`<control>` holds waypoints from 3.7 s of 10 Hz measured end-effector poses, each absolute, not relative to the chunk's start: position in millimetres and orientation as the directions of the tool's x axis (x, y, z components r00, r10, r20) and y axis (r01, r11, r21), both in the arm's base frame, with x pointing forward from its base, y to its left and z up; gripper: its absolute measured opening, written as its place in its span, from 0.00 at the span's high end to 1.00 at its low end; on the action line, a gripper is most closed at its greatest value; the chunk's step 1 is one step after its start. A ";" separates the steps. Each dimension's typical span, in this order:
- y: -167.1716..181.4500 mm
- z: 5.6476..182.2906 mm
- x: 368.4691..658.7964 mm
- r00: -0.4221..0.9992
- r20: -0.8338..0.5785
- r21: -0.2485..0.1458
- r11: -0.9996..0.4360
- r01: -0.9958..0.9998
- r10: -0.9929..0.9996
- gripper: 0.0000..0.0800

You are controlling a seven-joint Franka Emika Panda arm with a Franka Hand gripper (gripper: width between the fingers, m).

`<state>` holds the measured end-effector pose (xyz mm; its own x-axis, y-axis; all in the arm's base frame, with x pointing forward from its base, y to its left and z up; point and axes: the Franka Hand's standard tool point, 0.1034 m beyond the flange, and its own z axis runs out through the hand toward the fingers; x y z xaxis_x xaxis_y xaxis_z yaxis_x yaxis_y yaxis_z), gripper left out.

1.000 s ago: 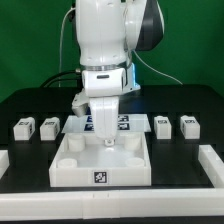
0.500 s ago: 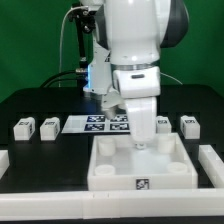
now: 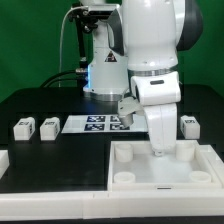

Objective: Assemble one leg

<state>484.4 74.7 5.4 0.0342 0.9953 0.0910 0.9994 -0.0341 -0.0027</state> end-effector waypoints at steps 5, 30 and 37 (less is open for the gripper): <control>73.9 5.0 488.0 0.051 0.090 -0.003 -0.050 0.999 0.995 0.92; 153.4 70.7 445.1 0.950 0.077 -0.076 -0.948 0.308 0.303 0.19; 158.3 63.4 426.5 0.984 -0.168 -0.077 -0.996 0.046 0.058 0.19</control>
Offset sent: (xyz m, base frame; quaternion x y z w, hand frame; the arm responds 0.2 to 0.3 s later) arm 0.0081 0.0166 -0.0141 -0.0265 0.0190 0.0067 0.9994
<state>426.5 158.3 63.4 0.9841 0.0580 -0.1681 0.0456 -0.9960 -0.0769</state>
